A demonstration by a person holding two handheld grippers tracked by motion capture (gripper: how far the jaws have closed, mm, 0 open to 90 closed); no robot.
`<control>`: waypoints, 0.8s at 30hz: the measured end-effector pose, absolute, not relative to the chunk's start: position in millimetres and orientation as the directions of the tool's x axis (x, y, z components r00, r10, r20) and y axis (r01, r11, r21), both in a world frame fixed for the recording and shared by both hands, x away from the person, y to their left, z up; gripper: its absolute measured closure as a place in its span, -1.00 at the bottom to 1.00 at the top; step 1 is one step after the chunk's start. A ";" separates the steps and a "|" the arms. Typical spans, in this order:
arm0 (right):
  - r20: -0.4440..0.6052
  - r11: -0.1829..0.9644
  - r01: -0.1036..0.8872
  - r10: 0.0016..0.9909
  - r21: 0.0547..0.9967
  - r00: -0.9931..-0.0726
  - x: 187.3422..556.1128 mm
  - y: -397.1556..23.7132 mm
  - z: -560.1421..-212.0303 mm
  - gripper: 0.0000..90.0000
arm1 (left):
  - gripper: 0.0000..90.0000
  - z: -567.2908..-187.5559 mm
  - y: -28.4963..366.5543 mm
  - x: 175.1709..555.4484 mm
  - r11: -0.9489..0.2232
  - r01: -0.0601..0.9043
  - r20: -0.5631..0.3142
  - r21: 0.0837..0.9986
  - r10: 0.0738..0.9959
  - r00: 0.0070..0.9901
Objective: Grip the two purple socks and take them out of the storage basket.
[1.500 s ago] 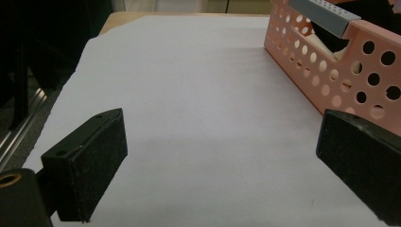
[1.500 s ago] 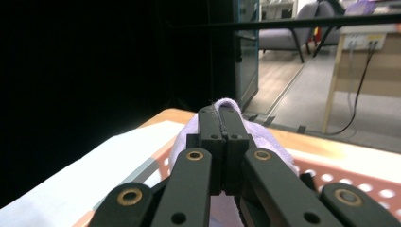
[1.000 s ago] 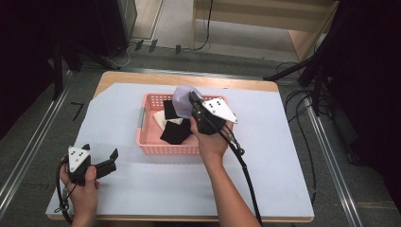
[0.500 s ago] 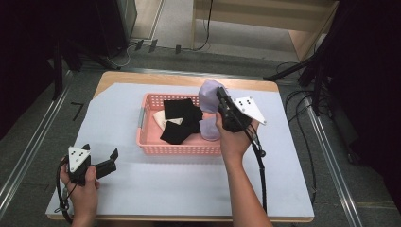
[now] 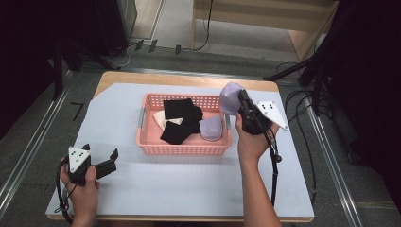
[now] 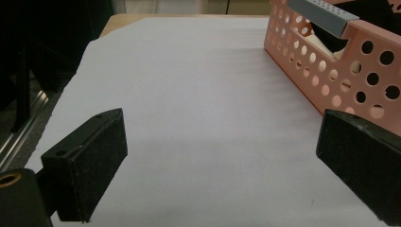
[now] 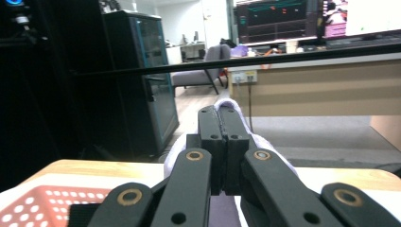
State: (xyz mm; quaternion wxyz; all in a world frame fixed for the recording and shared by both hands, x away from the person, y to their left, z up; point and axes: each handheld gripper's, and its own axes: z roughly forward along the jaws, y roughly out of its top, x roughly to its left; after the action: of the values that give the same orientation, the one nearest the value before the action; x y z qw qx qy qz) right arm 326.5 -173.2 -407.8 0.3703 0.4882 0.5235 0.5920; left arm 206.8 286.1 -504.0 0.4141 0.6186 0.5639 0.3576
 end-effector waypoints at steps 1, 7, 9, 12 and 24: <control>0.190 -0.178 0.071 0.951 0.981 -0.244 326.3 -175.7 -408.6 1.00 | -0.92 -504.0 286.1 206.8 -0.021 0.401 -0.025 0.916 0.994 0.108; 0.200 -0.188 0.079 0.958 0.979 -0.203 324.5 -193.0 -416.0 1.00 | -0.92 -504.0 285.9 206.7 -0.022 0.401 -0.023 0.916 0.994 0.108; 0.202 -0.189 0.084 0.961 0.978 -0.190 324.0 -198.0 -419.4 1.00 | -0.92 -504.1 285.8 206.7 -0.020 0.400 -0.025 0.916 0.994 0.107; 0.215 -0.201 0.098 0.963 0.975 -0.161 322.9 -208.8 -428.7 1.00 | -0.92 -504.0 285.8 206.6 -0.022 0.400 -0.023 0.916 0.994 0.108; 0.214 -0.196 0.179 0.972 0.964 -0.092 320.4 -229.5 -464.5 1.00 | -0.92 -503.8 285.7 206.1 -0.025 0.402 -0.020 0.915 0.994 0.108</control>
State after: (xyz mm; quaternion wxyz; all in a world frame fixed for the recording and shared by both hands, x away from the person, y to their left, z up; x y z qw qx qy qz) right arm 320.4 -229.5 -464.5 0.3730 0.5612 0.5128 0.5319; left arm 206.1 285.7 -503.8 0.4124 0.6195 0.5634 0.3588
